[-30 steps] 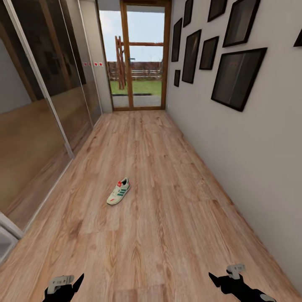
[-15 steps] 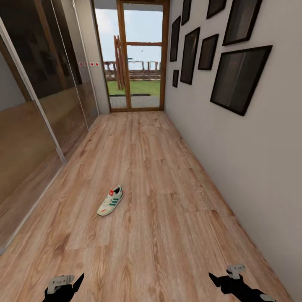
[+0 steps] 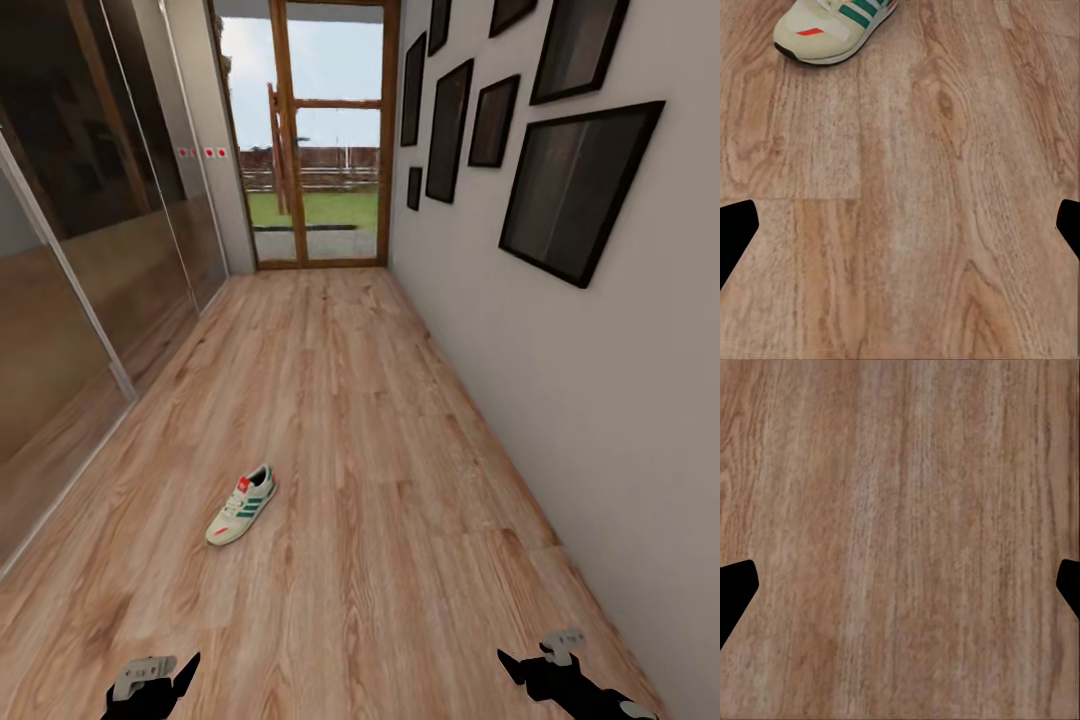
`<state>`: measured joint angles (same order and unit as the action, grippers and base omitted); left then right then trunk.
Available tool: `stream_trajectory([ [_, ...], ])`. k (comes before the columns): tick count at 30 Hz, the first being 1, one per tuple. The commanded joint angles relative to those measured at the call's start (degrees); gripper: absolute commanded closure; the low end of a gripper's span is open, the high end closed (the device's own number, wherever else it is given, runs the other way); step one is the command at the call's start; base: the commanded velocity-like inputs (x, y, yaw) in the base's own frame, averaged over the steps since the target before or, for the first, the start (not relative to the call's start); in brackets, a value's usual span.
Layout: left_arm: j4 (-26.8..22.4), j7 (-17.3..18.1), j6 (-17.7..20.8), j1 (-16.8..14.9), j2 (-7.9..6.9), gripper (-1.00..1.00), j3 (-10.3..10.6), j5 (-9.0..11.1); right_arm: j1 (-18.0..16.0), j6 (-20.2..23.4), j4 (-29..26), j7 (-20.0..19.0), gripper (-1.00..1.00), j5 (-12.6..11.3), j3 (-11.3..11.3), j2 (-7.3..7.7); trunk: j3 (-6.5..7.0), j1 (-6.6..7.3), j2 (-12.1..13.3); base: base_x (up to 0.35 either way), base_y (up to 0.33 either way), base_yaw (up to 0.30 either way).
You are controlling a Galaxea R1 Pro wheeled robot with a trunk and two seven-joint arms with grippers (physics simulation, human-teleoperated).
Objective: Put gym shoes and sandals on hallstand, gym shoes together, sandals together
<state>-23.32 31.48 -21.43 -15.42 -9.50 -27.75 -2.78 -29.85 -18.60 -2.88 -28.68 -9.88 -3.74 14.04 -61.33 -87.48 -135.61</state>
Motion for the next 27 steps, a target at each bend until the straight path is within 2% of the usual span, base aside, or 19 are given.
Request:
stream_trajectory([
  [1,0.03,0.43,-0.14,-0.05,0.03,-1.0,-0.46,-0.3,-0.03,-0.12,0.06,-0.24,-1.0,-0.58,-0.39,0.0,-0.05,-0.02,-0.02,0.293,-0.143,0.0],
  [15,0.03,0.4,-0.12,-0.09,0.02,-1.0,-0.46,-0.36,-0.03,-0.12,0.06,-0.24,-1.0,-0.58,-0.44,-0.05,-0.05,-0.02,-0.02,0.293,-0.143,0.0],
  [21,-0.25,0.0,0.0,-0.11,0.17,-1.0,-0.46,-0.35,-0.03,-0.19,-0.25,-0.21,-1.0,-0.63,-0.54,-0.58,-0.05,-0.02,-0.02,0.293,-0.15,0.0],
  [23,-0.55,-0.49,0.02,-0.32,0.46,-1.0,-0.4,-0.33,-0.03,-0.23,-0.7,-0.2,-1.0,-0.64,-0.55,-1.49,-0.05,-0.02,-0.02,0.293,-0.174,0.0],
  [24,-0.77,-1.48,0.09,-0.56,1.12,-1.0,-0.31,-0.35,-0.03,-0.27,-1.62,-0.17,-1.0,-0.62,-0.53,-2.9,-0.05,-0.02,-0.02,0.293,-0.184,0.0],
  [26,-1.09,-3.11,0.2,-0.76,2.14,-1.0,-0.19,-0.43,-0.03,-0.3,-3.32,0.17,-1.0,-0.56,-0.51,-4.57,-0.05,-0.02,-0.02,0.293,-0.188,0.0],
  [27,-1.59,-5.22,0.36,-0.97,3.33,-1.0,-0.06,-0.59,-0.03,-0.28,-5.73,1.37,-1.0,-0.48,-0.53,-6.32,-0.05,-0.02,-0.02,0.293,-0.192,0.0],
])
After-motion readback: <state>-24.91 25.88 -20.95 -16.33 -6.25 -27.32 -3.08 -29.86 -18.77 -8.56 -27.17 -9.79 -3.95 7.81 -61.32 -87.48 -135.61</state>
